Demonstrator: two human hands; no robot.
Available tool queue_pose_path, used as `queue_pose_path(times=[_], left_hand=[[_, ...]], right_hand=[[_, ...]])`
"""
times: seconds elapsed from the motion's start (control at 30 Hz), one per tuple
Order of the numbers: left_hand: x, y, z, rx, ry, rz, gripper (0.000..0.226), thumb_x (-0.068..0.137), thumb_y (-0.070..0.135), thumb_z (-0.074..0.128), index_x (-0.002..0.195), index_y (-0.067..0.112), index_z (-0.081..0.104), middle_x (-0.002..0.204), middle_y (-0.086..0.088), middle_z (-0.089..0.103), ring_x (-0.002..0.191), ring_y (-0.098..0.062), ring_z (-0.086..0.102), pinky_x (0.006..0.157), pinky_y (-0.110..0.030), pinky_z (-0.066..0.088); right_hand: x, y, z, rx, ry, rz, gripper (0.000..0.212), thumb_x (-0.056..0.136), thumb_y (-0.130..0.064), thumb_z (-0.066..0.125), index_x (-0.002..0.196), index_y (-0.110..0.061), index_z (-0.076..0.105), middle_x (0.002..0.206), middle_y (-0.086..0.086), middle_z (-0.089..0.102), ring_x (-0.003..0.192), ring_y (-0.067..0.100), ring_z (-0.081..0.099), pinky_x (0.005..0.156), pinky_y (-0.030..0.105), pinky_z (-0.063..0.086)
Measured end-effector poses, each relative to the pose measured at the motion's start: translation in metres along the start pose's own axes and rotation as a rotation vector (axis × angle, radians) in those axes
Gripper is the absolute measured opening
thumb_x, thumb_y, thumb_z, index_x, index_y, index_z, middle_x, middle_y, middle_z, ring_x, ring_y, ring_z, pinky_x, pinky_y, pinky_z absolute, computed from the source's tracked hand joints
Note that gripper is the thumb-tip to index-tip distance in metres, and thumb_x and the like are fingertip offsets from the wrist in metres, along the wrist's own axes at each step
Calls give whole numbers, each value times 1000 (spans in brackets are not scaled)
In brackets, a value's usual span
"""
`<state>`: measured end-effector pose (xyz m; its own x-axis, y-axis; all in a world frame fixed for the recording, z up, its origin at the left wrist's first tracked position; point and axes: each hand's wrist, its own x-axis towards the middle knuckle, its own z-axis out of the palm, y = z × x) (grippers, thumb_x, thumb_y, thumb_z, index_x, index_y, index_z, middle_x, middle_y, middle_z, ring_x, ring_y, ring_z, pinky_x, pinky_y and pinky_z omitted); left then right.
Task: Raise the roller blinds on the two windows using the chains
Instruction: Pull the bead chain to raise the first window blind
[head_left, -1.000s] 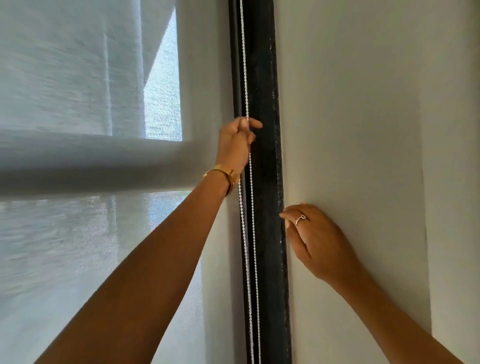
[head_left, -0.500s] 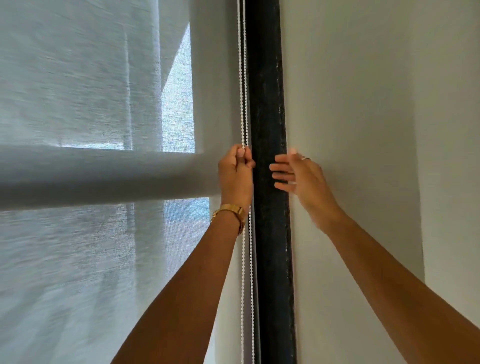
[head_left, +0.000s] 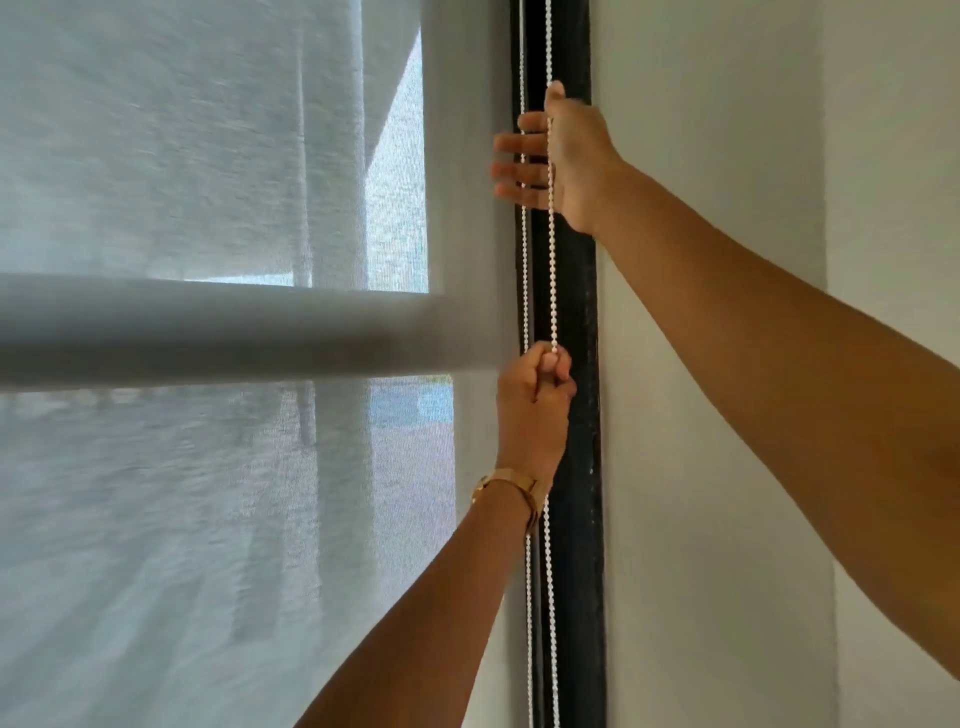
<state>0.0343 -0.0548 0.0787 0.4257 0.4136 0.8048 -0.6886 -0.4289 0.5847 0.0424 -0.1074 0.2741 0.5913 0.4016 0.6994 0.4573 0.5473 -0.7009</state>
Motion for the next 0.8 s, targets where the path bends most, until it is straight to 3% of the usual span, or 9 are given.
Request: queue_pose_path(times=[0.1, 0.23, 0.3, 0.37, 0.47, 0.57, 0.67, 0.73, 0.8], left_hand=[[-36, -34, -8, 58, -5, -36, 41, 97, 6, 37, 60, 21, 42, 59, 6, 40, 54, -6, 34, 50, -13, 29], [-88, -79, -18, 138, -55, -221, 39, 96, 1, 36, 62, 20, 41, 62, 5, 41, 61, -7, 36, 60, -18, 33], [-112, -92, -23, 165, -128, -318, 36, 95, 2, 35, 64, 19, 42, 64, 3, 41, 65, -13, 37, 63, -22, 34], [-127, -102, -35, 189, -224, -406, 30, 96, 8, 35, 68, 16, 44, 63, 3, 41, 63, -13, 38, 61, -18, 35], [-134, -114, -63, 194, -425, -540, 33, 100, 18, 32, 73, 17, 52, 62, 5, 57, 68, -16, 57, 64, -18, 45], [-113, -104, -86, 116, -488, -679, 32, 101, 21, 31, 101, 15, 63, 93, 1, 69, 92, -15, 61, 77, -24, 48], [-65, -64, -88, -112, -301, -638, 45, 100, 34, 30, 123, 3, 53, 104, -6, 63, 85, -10, 57, 65, -17, 50], [-32, -35, -85, -104, -208, -503, 51, 97, 42, 38, 125, 2, 54, 112, -9, 64, 92, -14, 61, 78, -24, 54], [-1, -4, -76, -95, -222, -379, 54, 100, 41, 28, 130, 3, 50, 125, -14, 61, 102, -21, 61, 86, -30, 51]], right_hand=[[2, 3, -1, 13, 38, 68, 38, 102, -34, 28, 116, -8, 53, 96, 8, 66, 71, 18, 63, 53, 26, 52], [7, 30, 4, -147, 181, 65, 31, 100, -26, 30, 113, -14, 54, 79, 2, 63, 50, 9, 41, 44, 19, 33], [2, 56, 3, -298, 273, -86, 29, 94, -15, 32, 87, -17, 60, 71, -2, 56, 58, 12, 46, 54, 28, 42], [-14, 85, 1, -349, 315, -180, 34, 86, -4, 34, 64, -22, 53, 63, -4, 50, 62, 15, 47, 61, 34, 43], [-47, 113, -6, -258, 293, -204, 33, 79, 2, 33, 59, -19, 46, 55, -2, 41, 50, 12, 36, 45, 24, 32], [-76, 131, -19, -178, 274, -189, 30, 85, 3, 31, 64, -12, 46, 51, 1, 32, 41, 7, 27, 37, 19, 21], [-106, 153, -25, -174, 248, -180, 30, 92, 1, 29, 69, -9, 45, 53, 2, 29, 38, 4, 25, 37, 17, 19], [-129, 177, -22, -175, 246, -165, 31, 93, -5, 31, 66, -13, 44, 54, 1, 31, 43, 6, 28, 40, 17, 24], [-154, 206, -15, -191, 253, -146, 27, 90, -12, 35, 64, -14, 44, 54, -3, 35, 47, 7, 31, 44, 18, 27]])
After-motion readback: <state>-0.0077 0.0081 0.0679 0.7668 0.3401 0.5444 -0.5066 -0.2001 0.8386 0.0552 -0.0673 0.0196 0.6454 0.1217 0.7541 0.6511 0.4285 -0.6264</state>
